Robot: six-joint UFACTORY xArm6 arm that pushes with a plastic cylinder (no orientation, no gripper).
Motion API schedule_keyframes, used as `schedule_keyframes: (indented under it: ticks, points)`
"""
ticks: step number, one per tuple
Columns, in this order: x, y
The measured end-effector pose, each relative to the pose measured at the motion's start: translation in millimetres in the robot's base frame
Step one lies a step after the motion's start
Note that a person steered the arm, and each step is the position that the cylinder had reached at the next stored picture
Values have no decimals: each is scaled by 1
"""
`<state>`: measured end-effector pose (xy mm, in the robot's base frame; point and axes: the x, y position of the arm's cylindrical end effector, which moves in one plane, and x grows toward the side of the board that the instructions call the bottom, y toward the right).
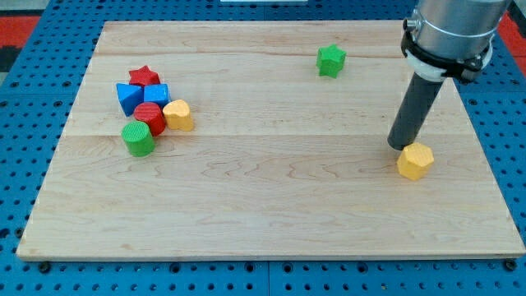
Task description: Slide green circle to the green star
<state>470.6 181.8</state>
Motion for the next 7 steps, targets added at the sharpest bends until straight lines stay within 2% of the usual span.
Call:
schedule_keyframes:
  ticks: [1, 2, 4, 5, 6, 7]
  points:
    - [5, -6]
    - [-16, -67]
    - [-22, -164]
    - [-4, -206]
    - [48, -209]
    - [58, -224]
